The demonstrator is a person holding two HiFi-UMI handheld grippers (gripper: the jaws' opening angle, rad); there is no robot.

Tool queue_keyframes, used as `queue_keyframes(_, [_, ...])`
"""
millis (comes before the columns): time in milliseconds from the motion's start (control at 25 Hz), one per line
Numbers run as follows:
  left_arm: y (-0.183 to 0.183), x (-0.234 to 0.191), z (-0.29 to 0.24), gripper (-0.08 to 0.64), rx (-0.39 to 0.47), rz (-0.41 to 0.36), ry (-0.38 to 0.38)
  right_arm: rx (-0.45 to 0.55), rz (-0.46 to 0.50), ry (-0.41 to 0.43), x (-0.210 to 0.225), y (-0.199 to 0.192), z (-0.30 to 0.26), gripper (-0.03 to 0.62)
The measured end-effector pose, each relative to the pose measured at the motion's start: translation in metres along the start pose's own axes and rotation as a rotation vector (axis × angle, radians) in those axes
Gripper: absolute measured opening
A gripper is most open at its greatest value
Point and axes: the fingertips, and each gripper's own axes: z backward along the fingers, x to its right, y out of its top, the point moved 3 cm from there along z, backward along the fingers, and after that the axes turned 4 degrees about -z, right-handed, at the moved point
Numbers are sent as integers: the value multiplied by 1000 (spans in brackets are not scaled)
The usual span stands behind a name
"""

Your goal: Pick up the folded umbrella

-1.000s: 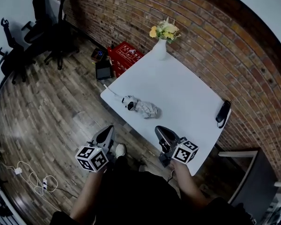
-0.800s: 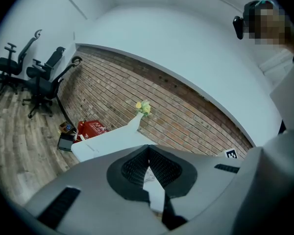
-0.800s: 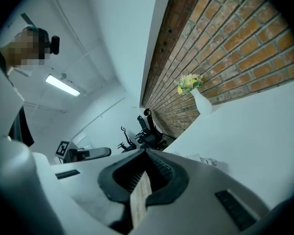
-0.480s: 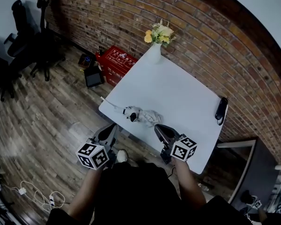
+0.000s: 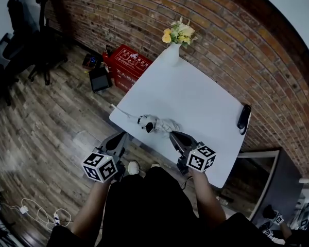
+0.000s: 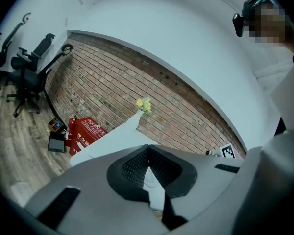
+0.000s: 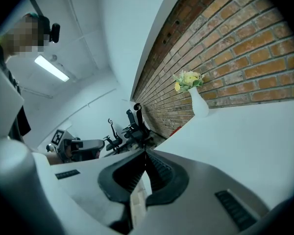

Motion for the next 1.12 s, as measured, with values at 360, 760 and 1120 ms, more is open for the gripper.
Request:
queue_keyframes(360, [-11,8,-12,12,-1,18,59,-341,465,-51,35,-13,-43,23])
queue_keyframes(760, [-36,16,-22,12,19,84,165,-596,658,73,59,-31,-76,177])
queue_keyframes(1120, [-53,17,-5,12,40,120,265,-770,753,162,60,-65,-112,318])
